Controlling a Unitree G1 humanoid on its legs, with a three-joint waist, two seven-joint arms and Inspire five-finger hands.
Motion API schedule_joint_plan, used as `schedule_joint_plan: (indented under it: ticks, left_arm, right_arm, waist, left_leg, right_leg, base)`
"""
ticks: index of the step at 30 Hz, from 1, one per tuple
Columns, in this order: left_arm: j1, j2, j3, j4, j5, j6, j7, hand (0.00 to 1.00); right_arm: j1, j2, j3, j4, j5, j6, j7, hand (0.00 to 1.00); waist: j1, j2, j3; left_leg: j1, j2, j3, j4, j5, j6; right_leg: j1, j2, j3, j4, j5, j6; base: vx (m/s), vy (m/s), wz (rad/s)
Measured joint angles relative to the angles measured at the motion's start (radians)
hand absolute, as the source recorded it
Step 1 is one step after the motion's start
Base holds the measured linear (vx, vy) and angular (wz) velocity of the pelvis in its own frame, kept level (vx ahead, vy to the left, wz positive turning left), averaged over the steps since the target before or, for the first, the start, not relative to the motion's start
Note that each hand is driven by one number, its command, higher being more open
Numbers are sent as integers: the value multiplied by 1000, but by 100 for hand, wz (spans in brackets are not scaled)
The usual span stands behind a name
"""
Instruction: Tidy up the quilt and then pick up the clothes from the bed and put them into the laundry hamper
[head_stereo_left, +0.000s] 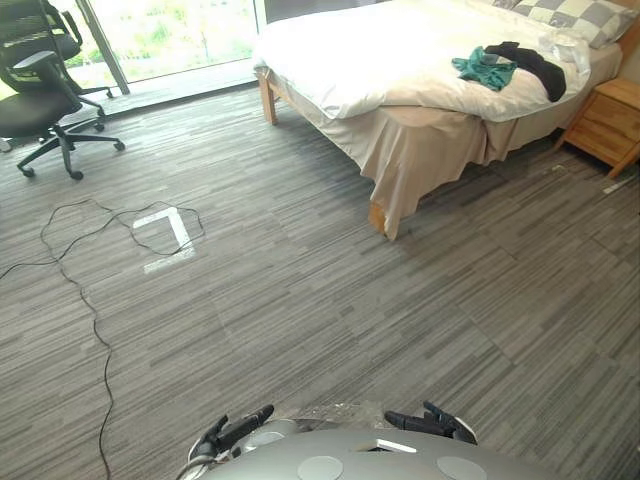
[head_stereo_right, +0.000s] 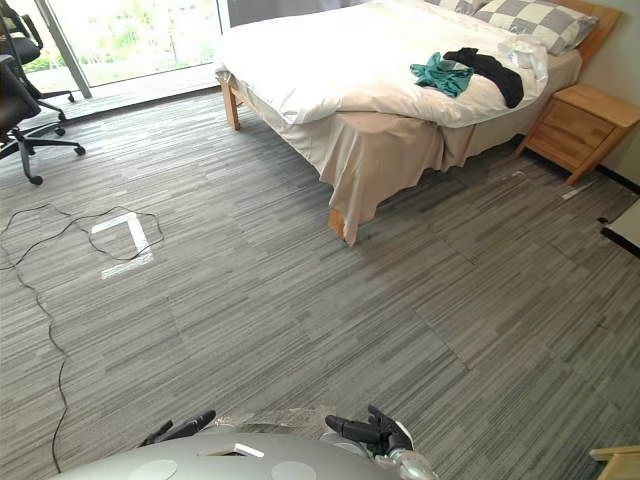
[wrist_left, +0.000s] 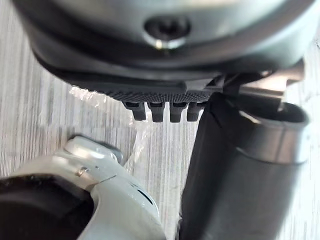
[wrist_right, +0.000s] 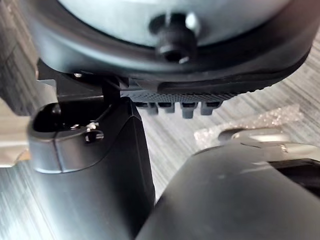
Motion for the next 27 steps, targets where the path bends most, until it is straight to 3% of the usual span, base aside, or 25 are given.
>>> schedule_joint_plan:
  ticks: [1, 6, 10, 13, 14, 16, 17, 19, 21, 23, 24, 25, 26, 27]
  left_arm:
    - [0, -1, 26, 11, -32, 6, -8, 100]
    - [-5, -6, 47, 19, -24, 19, -4, 100]
    - [-11, -6, 52, 19, 54, 19, 5, 100]
    - [-19, -6, 53, 19, 109, 27, 2, 100]
    - [-35, -2, 52, 18, 137, 39, -15, 100]
    - [-47, 3, 41, 17, 155, 38, -32, 100]
    - [-55, 19, 18, 14, 160, 35, -53, 100]
    - [-59, 43, -5, 9, 159, 35, -64, 100]
    - [-63, 57, -31, 9, 158, 41, -67, 100]
    - [-91, 57, -67, 7, 156, 49, -62, 100]
    - [-124, 58, -101, 0, 155, 63, -62, 100]
    - [-157, 58, -128, -2, 154, 64, -61, 100]
    - [-170, 59, -141, -2, 152, 65, -59, 100]
    - [-179, 64, -147, -2, 128, 63, -59, 100]
  right_arm:
    - [4, 17, -34, 1, 2, 1, 0, 100]
    - [15, 24, -50, 5, 9, 3, 8, 100]
    - [13, 32, -71, 4, 8, 10, 10, 100]
    - [-1, 34, -89, 3, 17, 26, 4, 100]
    - [-4, 33, -89, -4, 43, 26, -1, 100]
    - [-7, 32, -90, -24, 80, 26, -7, 100]
    - [-9, 48, -109, -46, 111, 24, -19, 100]
    - [-18, 72, -129, -66, 118, 23, -27, 100]
    - [-21, 78, -149, -74, 147, 23, -23, 100]
    - [-23, 73, -181, -74, 176, 25, -14, 100]
    - [-33, 63, -200, -74, 205, 29, 2, 100]
    - [-52, 48, -206, -74, 233, 29, 19, 100]
    - [-60, 44, -207, -75, 239, 27, 30, 100]
    - [-80, 42, -214, -81, 268, 26, 56, 100]
  waist:
    - [-2, -11, -2]
    - [0, -16, -1]
    - [-1, -13, -1]
    - [-5, -12, 27]
    - [-7, -3, 56]
    - [-13, -7, 88]
    - [-26, -8, 130]
    - [-46, -32, 147]
    - [-56, -38, 156]
    - [-59, -15, 167]
    - [-58, 17, 186]
    - [-59, 45, 223]
    - [-62, 56, 241]
    - [-76, 59, 275]
  left_leg:
    - [18, 6, 43, -38, 10, -8]
    - [130, -29, 39, -197, 92, 4]
    - [169, -31, 49, -231, 96, 0]
    - [190, -22, 78, -227, 81, -23]
    - [197, -14, 100, -218, 70, -40]
    - [194, 1, 131, -185, 47, -53]
    - [193, 10, 165, -148, 28, -40]
    - [193, 9, 194, -112, 4, -22]
    - [191, 34, 229, -41, -48, -34]
    - [152, 87, 235, 23, -84, -63]
    - [119, 132, 234, 59, -98, -84]
    - [84, 177, 237, 84, -112, -94]
    - [72, 198, 241, 90, -113, -99]
    - [68, 229, 257, 89, -118, -114]
  right_leg:
    - [14, -8, -12, -30, 16, 1]
    - [86, -26, -44, -94, 25, 9]
    - [101, -23, -48, -100, 26, 10]
    - [83, -19, -42, -52, 15, 19]
    - [38, -19, -36, 49, -17, 20]
    - [-49, -22, -35, 229, -45, 19]
    - [-146, -38, -43, 435, -55, 16]
    - [-223, -69, -70, 601, -60, 15]
    - [-268, -95, -110, 702, -85, 0]
    - [-268, -101, -177, 626, -124, -14]
    - [-272, -97, -221, 512, -126, -17]
    - [-297, -90, -236, 380, -111, 4]
    - [-315, -85, -228, 309, -89, 29]
    - [-357, -87, -193, 178, -32, 92]
  base:
    - [99, 9, 7]
    - [145, 43, 12]
    - [95, 17, -6]
    - [13, 0, -29]
    - [-37, 6, -40]
    - [-77, 15, -56]
    - [-109, 11, -59]
    - [-93, -20, -51]
    - [4, -94, -52]
    - [84, -176, -28]
    - [110, -231, -30]
    - [118, -253, -40]
    - [151, -285, -62]
    - [149, -247, -60]
